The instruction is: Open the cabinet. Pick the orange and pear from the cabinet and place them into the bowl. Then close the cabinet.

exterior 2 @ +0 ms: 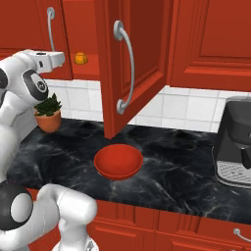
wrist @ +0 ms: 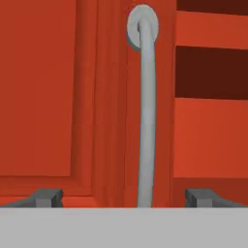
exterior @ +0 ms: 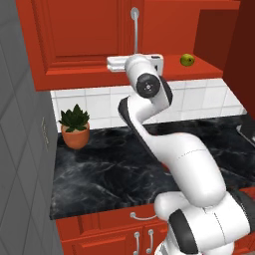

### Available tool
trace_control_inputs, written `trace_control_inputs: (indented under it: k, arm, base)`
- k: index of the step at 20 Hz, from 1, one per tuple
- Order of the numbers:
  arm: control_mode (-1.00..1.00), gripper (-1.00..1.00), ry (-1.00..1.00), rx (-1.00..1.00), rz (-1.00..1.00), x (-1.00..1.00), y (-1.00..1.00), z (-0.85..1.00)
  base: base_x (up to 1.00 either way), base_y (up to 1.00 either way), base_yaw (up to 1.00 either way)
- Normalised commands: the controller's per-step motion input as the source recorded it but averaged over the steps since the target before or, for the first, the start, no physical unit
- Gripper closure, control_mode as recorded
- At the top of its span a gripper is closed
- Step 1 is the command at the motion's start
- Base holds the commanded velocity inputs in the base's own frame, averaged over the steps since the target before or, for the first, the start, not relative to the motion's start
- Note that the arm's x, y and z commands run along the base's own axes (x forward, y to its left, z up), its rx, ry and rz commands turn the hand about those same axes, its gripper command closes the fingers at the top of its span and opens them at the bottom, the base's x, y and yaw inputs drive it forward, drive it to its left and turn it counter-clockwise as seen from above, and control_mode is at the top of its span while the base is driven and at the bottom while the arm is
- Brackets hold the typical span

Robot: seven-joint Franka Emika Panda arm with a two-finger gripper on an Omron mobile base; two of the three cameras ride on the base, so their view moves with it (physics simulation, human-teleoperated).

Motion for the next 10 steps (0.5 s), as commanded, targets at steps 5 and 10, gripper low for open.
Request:
trace_control_inputs:
  k: [5, 10]
  arm:
    - [-1.0, -1.0, 0.08, 0.0, 0.01, 0.98, 0.27, 0.0]
    - [-1.0, -1.0, 0.15, 0.0, 0.02, 1.0, 0.0, -0.04]
  base:
    - [0.0, 0.0, 0.0]
    - [0.0, 0.0, 0.0]
